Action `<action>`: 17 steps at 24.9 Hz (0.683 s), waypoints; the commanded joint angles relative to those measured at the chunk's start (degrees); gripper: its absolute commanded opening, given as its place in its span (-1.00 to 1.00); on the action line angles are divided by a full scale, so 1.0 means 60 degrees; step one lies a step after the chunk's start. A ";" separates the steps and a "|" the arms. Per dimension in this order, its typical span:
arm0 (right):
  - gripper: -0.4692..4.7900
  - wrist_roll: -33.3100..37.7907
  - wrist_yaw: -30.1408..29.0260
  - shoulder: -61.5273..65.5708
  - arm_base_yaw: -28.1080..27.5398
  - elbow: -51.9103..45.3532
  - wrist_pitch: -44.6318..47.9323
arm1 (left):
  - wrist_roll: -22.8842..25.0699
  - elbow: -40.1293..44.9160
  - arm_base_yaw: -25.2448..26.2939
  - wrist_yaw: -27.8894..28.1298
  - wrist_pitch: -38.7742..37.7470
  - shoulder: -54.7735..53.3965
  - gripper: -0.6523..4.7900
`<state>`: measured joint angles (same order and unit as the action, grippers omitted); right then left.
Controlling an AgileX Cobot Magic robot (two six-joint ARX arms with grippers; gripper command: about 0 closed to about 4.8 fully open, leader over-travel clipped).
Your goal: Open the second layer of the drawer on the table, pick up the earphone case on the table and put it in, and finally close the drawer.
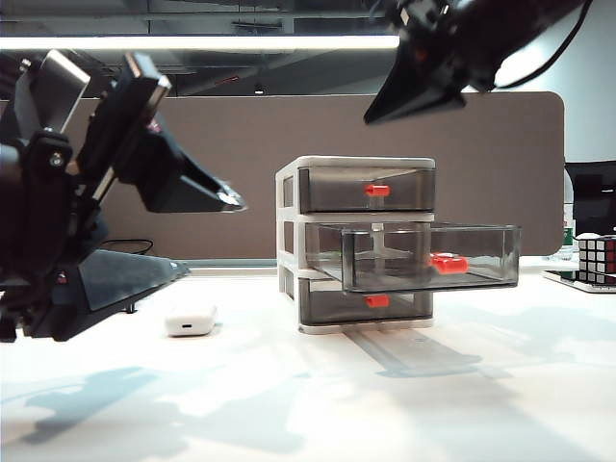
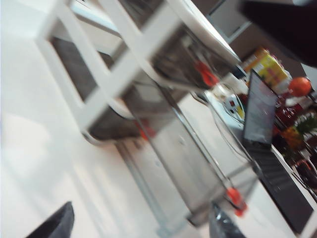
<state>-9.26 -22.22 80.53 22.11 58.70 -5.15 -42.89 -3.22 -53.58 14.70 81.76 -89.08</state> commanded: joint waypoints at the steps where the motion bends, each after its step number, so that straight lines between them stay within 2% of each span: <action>1: -0.84 0.0040 -0.0521 -0.0648 0.0025 0.0015 -0.1122 | 0.0164 -0.0004 0.0838 -0.1217 0.0131 0.0051 0.49; 2: -0.84 0.0040 -0.0616 -0.0769 0.0033 0.0015 -0.1439 | 0.0277 -0.0004 0.1209 -0.1574 0.0109 0.0051 0.49; 3: -0.84 0.0040 -0.0634 -0.0980 0.0033 0.0015 -0.2226 | 0.0637 -0.0018 0.1902 -0.2317 0.0095 0.0047 0.51; 4: -0.84 0.0040 -0.0634 -0.1064 0.0033 0.0015 -0.2612 | 0.0845 -0.0044 0.2204 -0.2761 0.0091 0.0047 0.59; 5: -0.84 0.0033 -0.0667 -0.1188 0.0033 0.0011 -0.3366 | 0.1158 -0.0135 0.2911 -0.3850 0.0091 0.0051 1.00; 7: -0.84 -0.0047 -0.0947 -0.1191 0.0055 0.0007 -0.3880 | 0.1406 -0.0226 0.3530 -0.4575 0.0029 0.0051 1.00; 12: -0.84 -0.0127 -0.0973 -0.1147 0.0153 -0.0066 -0.3978 | 0.2339 -0.0437 0.4452 -0.5009 -0.0517 0.0051 1.00; 13: -0.84 -0.0164 -0.0969 -0.1144 0.0160 -0.0066 -0.3861 | 0.3056 -0.0579 0.4645 -0.5308 -0.0834 0.0051 1.00; 16: -0.84 -0.0160 -0.0965 -0.1071 0.0160 -0.0062 -0.3639 | 0.4113 -0.0973 0.4732 -0.5315 -0.1851 0.0051 1.00; 17: -0.84 -0.0160 -0.0984 -0.1013 0.0160 -0.0062 -0.3526 | 0.4663 -0.1341 0.4732 -0.5315 -0.2681 0.0051 1.00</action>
<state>-9.98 -27.62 74.30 23.00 58.11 -27.59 -19.40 -9.78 -25.12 -16.58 70.28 -88.97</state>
